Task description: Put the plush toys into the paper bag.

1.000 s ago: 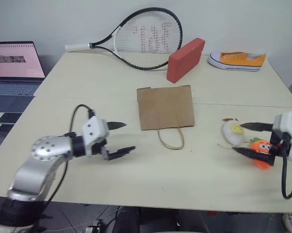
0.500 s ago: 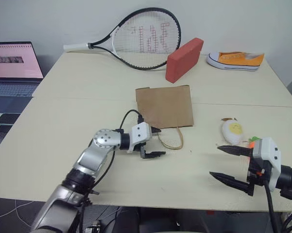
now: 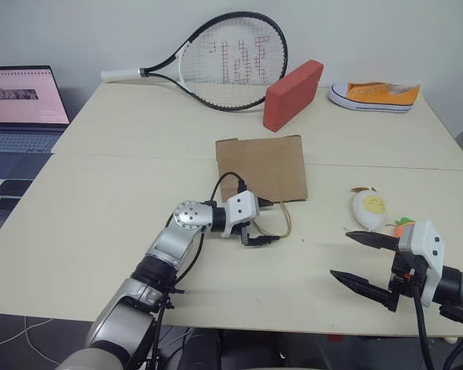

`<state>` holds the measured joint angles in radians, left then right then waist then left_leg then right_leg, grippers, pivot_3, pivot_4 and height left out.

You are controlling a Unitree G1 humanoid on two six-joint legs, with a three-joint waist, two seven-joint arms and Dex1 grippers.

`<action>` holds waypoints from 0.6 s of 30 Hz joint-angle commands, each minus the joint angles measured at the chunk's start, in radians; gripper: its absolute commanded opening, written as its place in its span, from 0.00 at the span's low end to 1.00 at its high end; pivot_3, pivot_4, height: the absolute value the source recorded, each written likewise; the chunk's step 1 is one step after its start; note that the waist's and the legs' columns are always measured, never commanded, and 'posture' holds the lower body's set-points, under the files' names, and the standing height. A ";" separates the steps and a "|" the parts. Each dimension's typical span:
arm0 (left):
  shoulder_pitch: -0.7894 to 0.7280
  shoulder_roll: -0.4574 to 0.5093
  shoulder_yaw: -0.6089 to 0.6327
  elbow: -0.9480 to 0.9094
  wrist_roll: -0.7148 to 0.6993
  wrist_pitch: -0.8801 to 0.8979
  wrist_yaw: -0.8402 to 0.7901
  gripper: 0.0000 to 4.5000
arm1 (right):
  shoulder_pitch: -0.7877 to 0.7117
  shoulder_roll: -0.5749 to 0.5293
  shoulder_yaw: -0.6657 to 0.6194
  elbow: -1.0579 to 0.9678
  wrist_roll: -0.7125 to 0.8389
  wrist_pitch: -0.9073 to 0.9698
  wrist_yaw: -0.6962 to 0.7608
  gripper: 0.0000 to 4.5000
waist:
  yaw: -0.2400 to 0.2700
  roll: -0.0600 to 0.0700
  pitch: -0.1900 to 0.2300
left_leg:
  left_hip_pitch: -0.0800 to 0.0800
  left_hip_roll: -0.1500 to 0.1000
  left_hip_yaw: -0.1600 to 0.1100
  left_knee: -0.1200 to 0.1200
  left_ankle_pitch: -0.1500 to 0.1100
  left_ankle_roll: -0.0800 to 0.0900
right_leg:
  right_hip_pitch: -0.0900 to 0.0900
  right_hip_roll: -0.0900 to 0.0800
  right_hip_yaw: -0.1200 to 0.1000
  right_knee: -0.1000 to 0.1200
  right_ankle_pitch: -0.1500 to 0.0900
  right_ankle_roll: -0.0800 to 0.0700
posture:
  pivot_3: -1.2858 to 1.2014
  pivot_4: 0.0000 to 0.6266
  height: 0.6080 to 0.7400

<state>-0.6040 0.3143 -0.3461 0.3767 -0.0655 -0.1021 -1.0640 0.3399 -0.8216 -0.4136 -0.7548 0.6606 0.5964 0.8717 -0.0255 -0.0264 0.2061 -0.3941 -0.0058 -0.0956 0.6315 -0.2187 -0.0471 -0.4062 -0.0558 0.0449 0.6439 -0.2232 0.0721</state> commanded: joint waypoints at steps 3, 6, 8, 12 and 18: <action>-0.017 0.035 0.040 -0.049 -0.032 -0.018 -0.044 0.99 | 0.026 0.004 -0.045 -0.029 0.020 -0.019 0.004 1.00 | -0.002 0.000 0.000 | 0.000 0.000 0.000 0.000 0.000 0.000 | 0.000 0.000 0.000 0.000 0.000 0.000 | 0.52 0.24 1.00; -0.006 0.062 0.033 -0.072 -0.019 -0.042 -0.060 0.99 | 0.035 0.005 -0.051 -0.028 0.021 -0.022 0.004 1.00 | -0.002 0.000 0.000 | 0.000 0.000 0.000 0.000 0.000 0.000 | 0.000 0.000 0.000 0.000 0.000 0.000 | 0.52 0.24 1.00; -0.004 0.064 0.013 -0.060 0.014 -0.081 -0.051 0.99 | 0.030 0.004 -0.050 -0.027 0.025 -0.021 0.004 1.00 | 0.000 0.000 0.000 | 0.000 0.000 0.000 0.000 0.000 0.000 | 0.000 0.000 0.000 0.000 0.000 0.000 | 0.52 0.24 1.00; -0.026 0.011 0.003 0.011 0.056 -0.123 0.011 0.99 | 0.009 0.007 -0.037 -0.040 0.063 -0.010 -0.003 1.00 | 0.002 0.000 0.000 | 0.000 0.000 -0.001 0.001 0.000 0.000 | 0.001 0.000 0.000 0.000 0.000 0.000 | 0.52 0.24 1.00; -0.050 -0.020 -0.003 0.089 0.095 -0.195 0.033 0.99 | 0.006 0.012 -0.010 -0.072 0.080 -0.003 -0.027 1.00 | 0.002 0.000 0.000 | -0.001 0.000 -0.002 0.001 0.000 0.000 | 0.001 0.001 -0.001 0.000 0.000 0.000 | 0.52 0.24 1.00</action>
<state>-0.6294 0.3026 -0.3508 0.4677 0.0240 -0.2657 -1.0386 0.3495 -0.8116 -0.4122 -0.7916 0.7248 0.5973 0.8526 -0.0234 -0.0263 0.2060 -0.3945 -0.0060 -0.0979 0.6322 -0.2187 -0.0471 -0.4056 -0.0552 0.0439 0.6439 -0.2231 0.0724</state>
